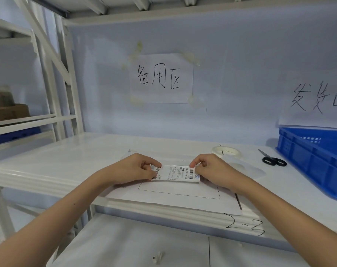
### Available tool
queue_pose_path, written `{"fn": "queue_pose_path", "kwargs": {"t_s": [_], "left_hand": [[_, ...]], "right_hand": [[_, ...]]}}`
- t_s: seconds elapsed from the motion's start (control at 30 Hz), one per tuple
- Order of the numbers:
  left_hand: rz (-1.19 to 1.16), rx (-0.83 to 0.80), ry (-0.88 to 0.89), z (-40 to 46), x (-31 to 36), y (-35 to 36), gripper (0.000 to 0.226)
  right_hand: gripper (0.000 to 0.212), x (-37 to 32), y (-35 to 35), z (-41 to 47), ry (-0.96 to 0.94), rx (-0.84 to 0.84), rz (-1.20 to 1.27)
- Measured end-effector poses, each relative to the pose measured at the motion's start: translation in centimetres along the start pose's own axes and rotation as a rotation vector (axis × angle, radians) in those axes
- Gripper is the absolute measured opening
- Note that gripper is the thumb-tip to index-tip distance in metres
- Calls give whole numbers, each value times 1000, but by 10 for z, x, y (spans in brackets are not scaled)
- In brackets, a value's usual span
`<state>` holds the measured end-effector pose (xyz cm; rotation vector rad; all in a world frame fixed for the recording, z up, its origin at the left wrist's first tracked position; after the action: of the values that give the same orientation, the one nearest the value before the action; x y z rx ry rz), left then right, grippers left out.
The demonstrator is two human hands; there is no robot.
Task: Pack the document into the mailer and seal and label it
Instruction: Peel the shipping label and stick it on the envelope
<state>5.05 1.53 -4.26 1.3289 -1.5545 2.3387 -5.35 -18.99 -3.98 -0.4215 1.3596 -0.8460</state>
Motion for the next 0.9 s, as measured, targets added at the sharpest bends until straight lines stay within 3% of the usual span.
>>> {"fn": "queue_pose_path", "kwargs": {"t_s": [0.4,0.67,0.8,0.9], "left_hand": [[155,-50,-14,2,2,3,32],[268,-56,-34,0,-6,-7,36],[262,-38,-33,-2,-8,-7,42],[271,-50,-24,-2,-6,-6,40]], "right_hand": [[19,1,2,-1,11,-40,-30],[19,-10,4,-7,-23,-21,-238],[20,-14,7,-14,-54,-15,-494],[25,-17,-1,-18,-91,30,-517]]}}
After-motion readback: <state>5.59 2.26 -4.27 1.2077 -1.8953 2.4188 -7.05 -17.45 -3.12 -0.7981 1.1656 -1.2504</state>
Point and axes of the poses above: each hand's wrist, its own z-axis towards the middle knuckle, its own y-axis out of the palm, x = y × z, the point moved 6 cm from there along z, towards the middle knuckle
